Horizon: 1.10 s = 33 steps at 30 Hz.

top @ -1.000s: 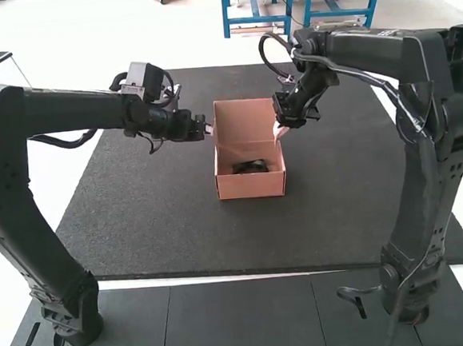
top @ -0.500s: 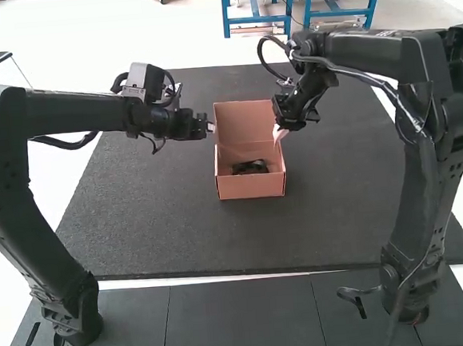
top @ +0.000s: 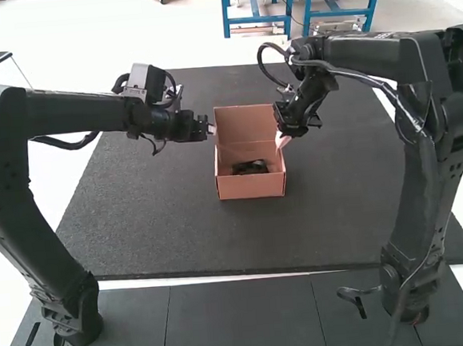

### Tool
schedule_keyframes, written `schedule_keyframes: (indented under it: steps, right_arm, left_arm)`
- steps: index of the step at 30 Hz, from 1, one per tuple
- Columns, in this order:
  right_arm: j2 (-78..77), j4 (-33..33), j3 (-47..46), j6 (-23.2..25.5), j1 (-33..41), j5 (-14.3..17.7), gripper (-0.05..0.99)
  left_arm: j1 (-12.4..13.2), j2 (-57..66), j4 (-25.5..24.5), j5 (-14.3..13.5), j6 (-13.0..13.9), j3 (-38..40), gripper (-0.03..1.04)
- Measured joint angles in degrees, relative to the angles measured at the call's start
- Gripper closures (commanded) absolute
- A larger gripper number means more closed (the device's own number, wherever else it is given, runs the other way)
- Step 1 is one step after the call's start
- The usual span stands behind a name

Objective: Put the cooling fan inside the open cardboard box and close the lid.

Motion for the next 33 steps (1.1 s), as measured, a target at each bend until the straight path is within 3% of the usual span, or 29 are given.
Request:
schedule_keyframes:
  steps: [17,25,33]
  right_arm:
    - [0.0,-0.5,-2.9,-0.3,1.0,1.6,0.95]
    - [-0.1,-0.3,-4.0,-0.4,1.9,2.8,0.95]
    - [-0.1,0.0,-5.6,-0.4,1.9,4.1,0.93]
  left_arm:
    - [0.0,-0.1,-3.3,0.0,0.6,-0.2,0.05]
    - [0.0,-1.8,-7.5,0.0,2.3,-1.5,0.05]
    - [0.1,-2.2,-6.2,-0.3,2.9,-1.5,0.05]
